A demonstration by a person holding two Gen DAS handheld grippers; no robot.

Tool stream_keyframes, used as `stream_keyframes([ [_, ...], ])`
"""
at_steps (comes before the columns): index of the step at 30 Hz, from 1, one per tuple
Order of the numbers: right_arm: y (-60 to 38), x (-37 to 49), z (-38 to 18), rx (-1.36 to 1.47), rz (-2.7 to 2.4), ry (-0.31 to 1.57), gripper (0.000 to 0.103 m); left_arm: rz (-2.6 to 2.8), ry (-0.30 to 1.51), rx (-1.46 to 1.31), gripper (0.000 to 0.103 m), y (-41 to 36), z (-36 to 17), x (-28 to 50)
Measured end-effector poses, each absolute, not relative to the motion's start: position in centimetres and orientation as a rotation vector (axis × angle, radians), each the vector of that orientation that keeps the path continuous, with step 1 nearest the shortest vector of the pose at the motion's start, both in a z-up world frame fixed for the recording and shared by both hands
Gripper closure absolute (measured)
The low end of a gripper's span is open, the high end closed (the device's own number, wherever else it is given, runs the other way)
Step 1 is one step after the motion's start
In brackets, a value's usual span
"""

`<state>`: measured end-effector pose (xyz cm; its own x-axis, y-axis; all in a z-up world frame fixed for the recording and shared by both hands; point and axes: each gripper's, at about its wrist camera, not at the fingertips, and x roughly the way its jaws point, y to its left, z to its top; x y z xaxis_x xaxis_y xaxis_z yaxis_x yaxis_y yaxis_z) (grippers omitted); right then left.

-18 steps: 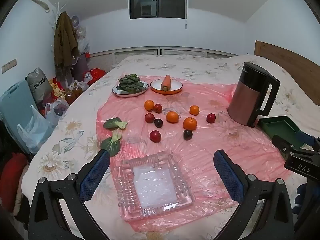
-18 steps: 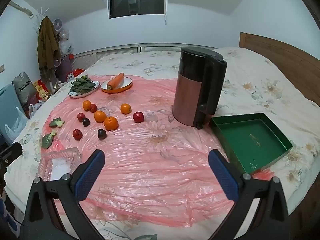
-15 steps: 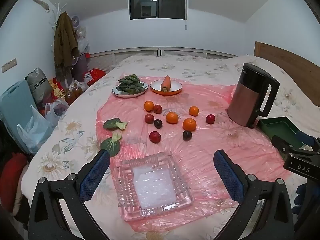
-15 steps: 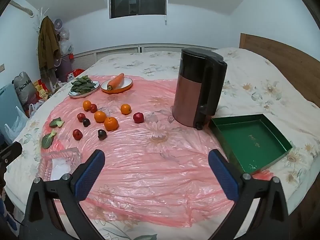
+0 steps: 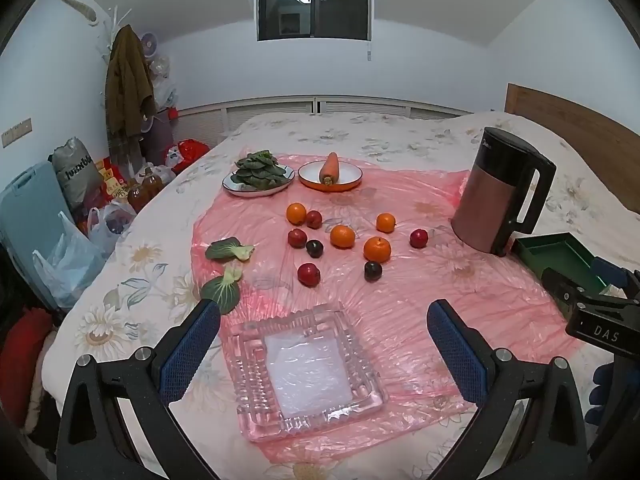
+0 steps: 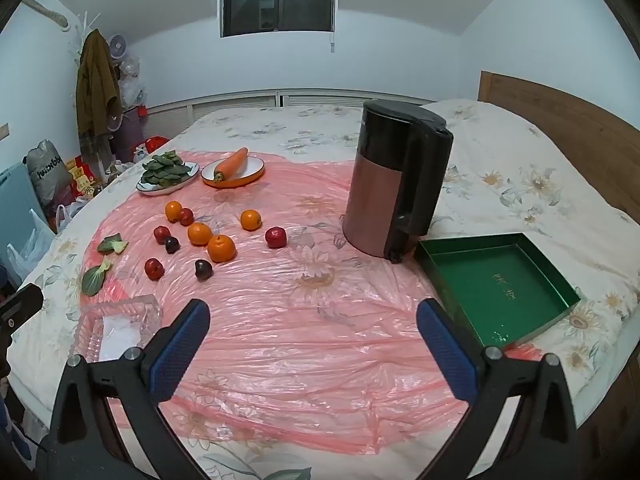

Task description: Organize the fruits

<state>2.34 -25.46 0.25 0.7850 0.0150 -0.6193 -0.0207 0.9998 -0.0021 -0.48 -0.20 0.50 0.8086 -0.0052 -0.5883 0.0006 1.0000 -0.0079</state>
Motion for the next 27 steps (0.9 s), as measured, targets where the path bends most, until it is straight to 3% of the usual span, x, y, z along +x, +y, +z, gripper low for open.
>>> stream_keyframes([
  [27,-24.71,2.47,-0.21,-0.029,0.027,0.67,0.0,0.003,0.623,-0.006,0.001,-0.01,0.09,-0.32],
])
